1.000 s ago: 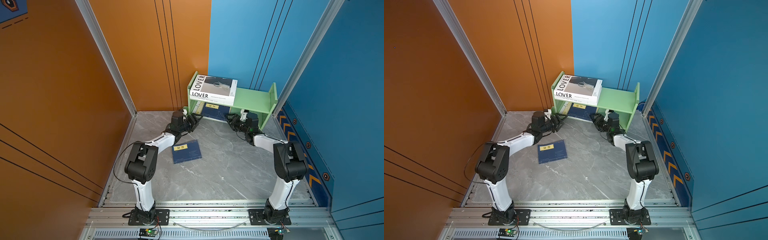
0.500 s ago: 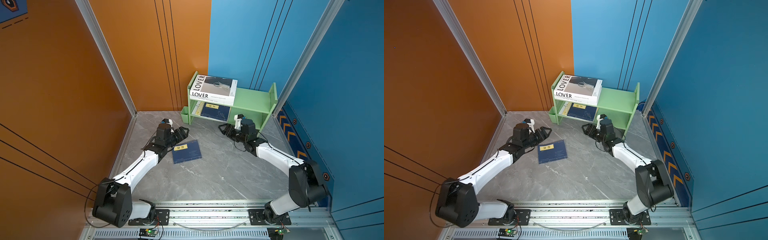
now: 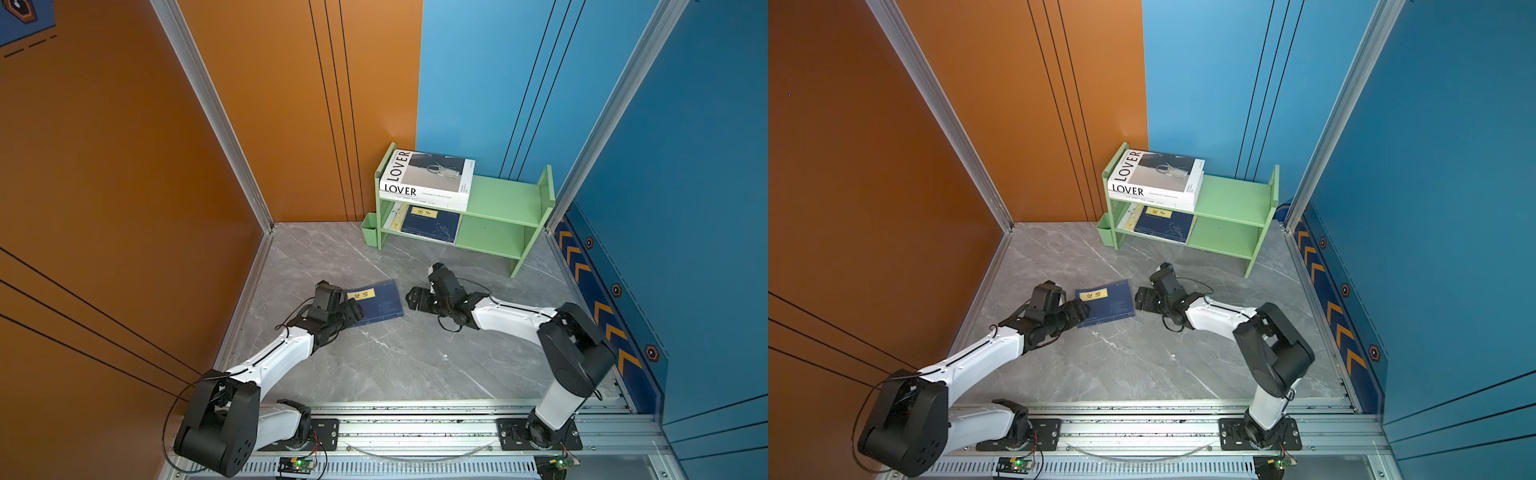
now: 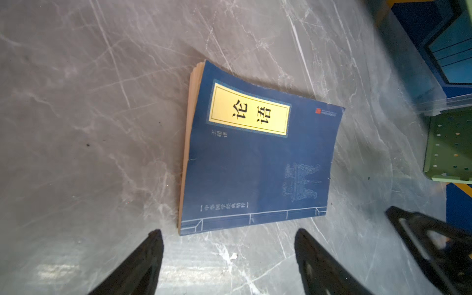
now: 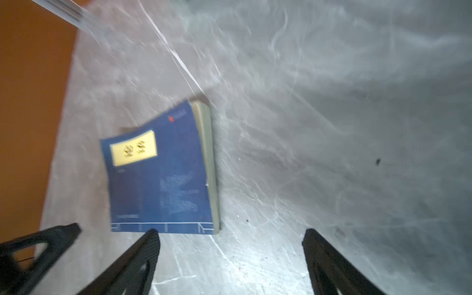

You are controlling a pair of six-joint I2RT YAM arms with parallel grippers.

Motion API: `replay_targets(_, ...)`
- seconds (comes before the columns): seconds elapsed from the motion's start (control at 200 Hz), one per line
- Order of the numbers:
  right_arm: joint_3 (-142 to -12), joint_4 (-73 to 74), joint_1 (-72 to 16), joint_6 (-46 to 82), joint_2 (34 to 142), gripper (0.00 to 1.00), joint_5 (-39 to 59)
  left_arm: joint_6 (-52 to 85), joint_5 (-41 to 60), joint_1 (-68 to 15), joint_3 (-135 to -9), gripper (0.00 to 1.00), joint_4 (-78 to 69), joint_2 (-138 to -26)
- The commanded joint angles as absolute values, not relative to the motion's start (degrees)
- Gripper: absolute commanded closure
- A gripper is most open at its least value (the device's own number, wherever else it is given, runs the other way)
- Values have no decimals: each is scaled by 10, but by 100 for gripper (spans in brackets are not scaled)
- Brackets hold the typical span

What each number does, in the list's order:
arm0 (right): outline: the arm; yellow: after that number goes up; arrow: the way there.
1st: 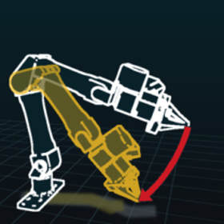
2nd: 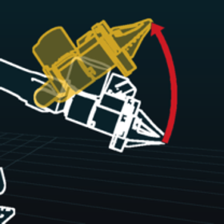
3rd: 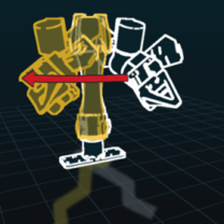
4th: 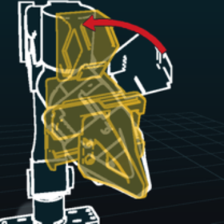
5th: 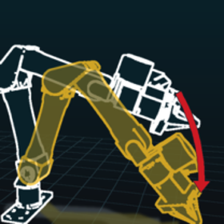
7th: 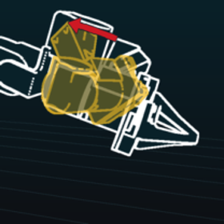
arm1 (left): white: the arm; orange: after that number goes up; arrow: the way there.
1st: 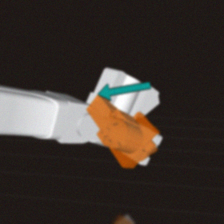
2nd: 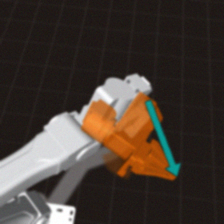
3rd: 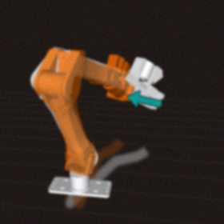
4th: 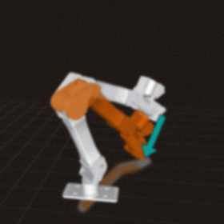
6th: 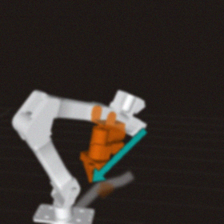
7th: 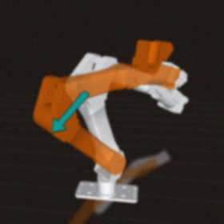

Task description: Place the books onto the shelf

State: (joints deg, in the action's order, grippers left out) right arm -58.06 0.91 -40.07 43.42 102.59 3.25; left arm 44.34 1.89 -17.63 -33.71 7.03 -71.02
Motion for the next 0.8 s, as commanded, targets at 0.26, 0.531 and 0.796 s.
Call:
replay_targets(0.26,-676,-49,-442,484,1117,16,63,443,15,-165,-294,18,-1,-749)
replay_targets(0.531,-662,25,-437,540,1136,23,145,463,68,-153,-294,21,-80,-828)
replay_targets(0.796,-588,290,-410,681,1138,33,246,488,128,-144,-283,26,-157,-856)
